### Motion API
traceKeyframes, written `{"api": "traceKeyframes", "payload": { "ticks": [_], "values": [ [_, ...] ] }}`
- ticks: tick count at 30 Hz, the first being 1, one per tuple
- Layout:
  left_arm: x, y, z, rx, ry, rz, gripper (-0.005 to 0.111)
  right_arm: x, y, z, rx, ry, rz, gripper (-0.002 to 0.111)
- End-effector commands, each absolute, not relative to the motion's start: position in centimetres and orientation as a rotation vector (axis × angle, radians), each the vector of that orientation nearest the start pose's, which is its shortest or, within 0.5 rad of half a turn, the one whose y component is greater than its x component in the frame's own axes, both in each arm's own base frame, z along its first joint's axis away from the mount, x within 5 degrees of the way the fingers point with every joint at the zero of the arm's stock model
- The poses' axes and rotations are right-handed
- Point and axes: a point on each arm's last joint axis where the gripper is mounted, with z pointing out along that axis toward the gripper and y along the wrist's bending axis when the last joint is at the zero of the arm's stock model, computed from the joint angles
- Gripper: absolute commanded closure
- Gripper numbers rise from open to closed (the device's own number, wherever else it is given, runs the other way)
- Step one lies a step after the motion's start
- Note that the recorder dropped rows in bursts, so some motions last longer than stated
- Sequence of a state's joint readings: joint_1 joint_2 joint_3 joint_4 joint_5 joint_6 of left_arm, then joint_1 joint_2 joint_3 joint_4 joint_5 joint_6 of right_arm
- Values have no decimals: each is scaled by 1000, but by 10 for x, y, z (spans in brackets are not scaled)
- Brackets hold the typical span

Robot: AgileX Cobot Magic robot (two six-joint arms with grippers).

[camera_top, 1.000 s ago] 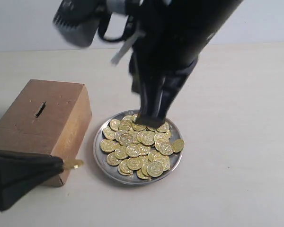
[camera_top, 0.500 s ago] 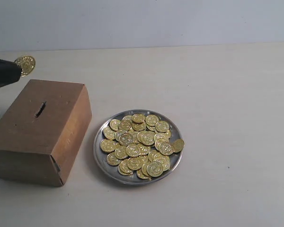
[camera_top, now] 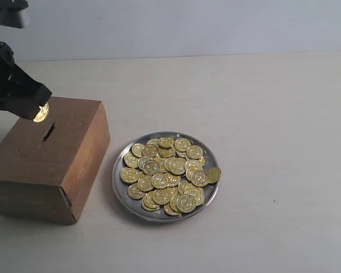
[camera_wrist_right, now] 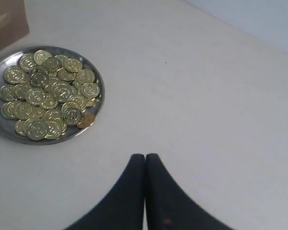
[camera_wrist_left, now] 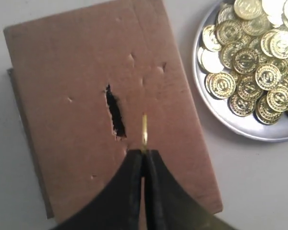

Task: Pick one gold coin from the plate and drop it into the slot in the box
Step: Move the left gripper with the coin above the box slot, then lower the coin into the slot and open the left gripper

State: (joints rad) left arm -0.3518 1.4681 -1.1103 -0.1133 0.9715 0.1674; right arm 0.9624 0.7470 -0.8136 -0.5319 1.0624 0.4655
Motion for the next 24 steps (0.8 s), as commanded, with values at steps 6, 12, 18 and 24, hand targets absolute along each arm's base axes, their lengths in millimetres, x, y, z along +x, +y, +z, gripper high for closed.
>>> {"api": "traceKeyframes", "payload": {
  "ticks": [6, 12, 18, 24],
  "values": [
    [290, -106, 249, 511, 2883, -64, 107, 96, 73, 335, -671, 2197, 84, 108],
    [294, -107, 241, 476, 2900, -56, 107, 97, 75, 336, -674, 2174, 111, 108],
    [298, -108, 239, 461, 2881, -63, 107, 97, 75, 336, -673, 2177, 116, 108],
    [298, -108, 239, 460, 2877, -64, 107, 96, 75, 336, -673, 2180, 117, 108]
  ]
}}
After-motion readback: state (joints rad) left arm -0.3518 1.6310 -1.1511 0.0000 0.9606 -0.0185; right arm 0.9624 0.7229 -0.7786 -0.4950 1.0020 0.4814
